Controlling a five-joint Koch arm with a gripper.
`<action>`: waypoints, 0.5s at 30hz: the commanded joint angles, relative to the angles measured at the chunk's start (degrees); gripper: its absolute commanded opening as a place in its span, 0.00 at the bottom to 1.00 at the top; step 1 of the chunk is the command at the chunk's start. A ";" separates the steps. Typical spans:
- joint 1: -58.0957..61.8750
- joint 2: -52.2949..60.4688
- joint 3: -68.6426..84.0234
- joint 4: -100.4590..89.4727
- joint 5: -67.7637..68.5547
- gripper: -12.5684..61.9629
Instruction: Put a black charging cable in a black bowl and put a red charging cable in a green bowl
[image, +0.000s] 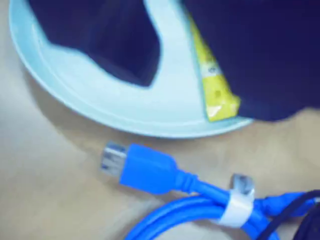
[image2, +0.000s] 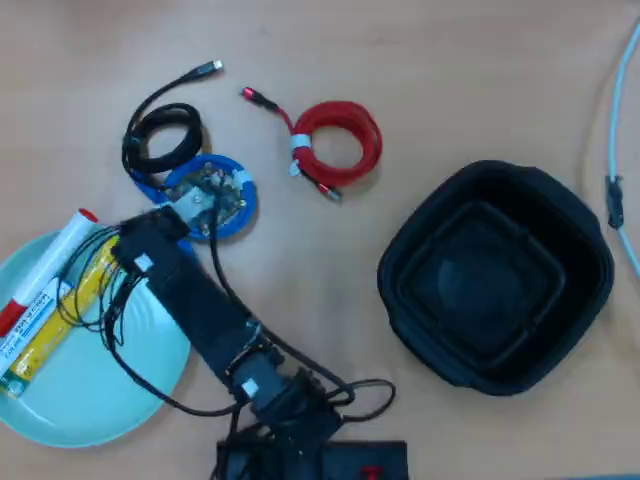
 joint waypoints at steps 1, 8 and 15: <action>-1.41 -2.37 -8.09 2.55 0.79 0.43; -5.63 -12.04 -23.20 2.64 13.97 0.45; -3.87 -18.63 -29.79 2.02 29.53 0.45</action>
